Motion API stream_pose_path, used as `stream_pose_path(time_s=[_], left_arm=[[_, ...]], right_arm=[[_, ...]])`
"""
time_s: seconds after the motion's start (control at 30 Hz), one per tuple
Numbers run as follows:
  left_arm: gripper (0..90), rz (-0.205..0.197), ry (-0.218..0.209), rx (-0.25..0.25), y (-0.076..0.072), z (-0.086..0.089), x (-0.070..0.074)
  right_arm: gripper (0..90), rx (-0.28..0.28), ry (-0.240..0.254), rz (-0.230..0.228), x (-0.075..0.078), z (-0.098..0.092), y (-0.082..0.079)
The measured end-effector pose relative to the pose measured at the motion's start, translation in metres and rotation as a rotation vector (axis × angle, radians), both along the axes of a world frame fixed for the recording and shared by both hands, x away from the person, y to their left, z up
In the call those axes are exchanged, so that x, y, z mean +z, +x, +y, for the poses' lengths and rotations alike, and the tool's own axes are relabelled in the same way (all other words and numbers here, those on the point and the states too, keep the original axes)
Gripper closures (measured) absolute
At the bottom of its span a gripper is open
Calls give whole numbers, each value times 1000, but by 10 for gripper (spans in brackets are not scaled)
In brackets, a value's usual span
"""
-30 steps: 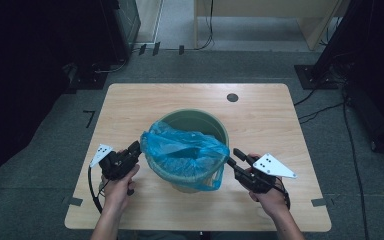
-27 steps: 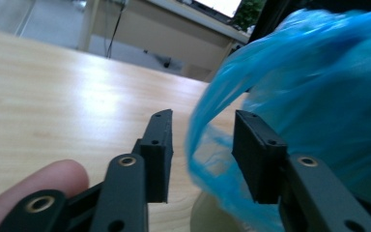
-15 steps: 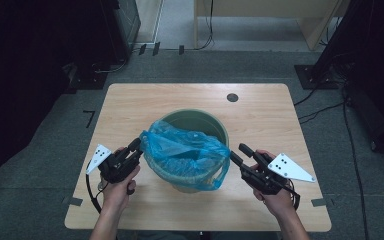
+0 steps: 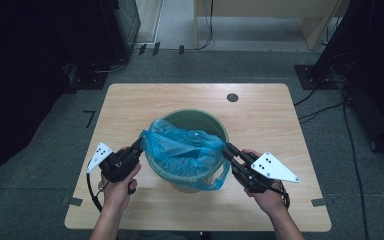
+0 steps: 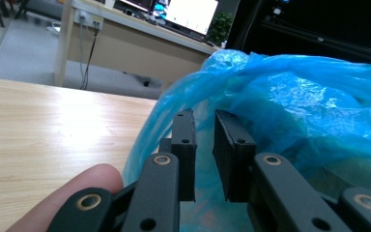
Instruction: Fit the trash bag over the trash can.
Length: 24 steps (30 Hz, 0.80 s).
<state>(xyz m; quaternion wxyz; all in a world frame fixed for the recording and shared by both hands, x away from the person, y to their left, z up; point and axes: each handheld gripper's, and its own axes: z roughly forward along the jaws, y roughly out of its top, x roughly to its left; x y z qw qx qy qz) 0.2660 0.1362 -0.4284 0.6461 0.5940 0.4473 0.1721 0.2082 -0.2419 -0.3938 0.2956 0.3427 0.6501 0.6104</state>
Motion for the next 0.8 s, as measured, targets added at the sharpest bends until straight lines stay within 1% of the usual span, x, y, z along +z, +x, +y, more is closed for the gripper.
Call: stream_pose_path(time_s=[0.07,0.13,0.2,0.27,0.3,0.4,0.47,0.5,0.53,0.6,0.67,0.73,0.77,0.8], left_arm=[[784,3,9,2,2,-1,2],[800,3,17,0,3,-1,5],[826,13,19,6,4,-1,7],[853,33,17,22,8,-1,9],[860,43,15,29,10,-1,9],[879,60,19,32,18,-3,13],[887,58,27,31,24,-5,17],[892,56,35,29,27,-6,19],[900,61,34,26,31,-8,20],[900,86,21,22,39,-8,20],[900,116,28,33,47,-10,15],[900,146,32,30,52,-12,9],[900,160,40,25,54,-14,6],[900,176,42,16,56,-16,2]], right_arm=[[867,-11,2,-4,3,1,1],[879,-35,2,-3,6,1,4],[885,-65,12,4,7,-1,8],[884,-107,29,21,6,-3,15],[885,-130,35,38,5,-4,20],[900,-184,-1,67,1,-3,34],[900,-199,-26,79,-1,-1,44],[900,-204,-33,85,-1,-1,47],[900,-209,-37,95,-2,0,51],[900,-226,-40,129,-4,1,60],[900,-230,-43,162,-8,4,68],[900,-224,-51,174,-13,7,72],[900,-224,-55,184,-16,8,74],[900,-223,-48,197,-18,8,76]])
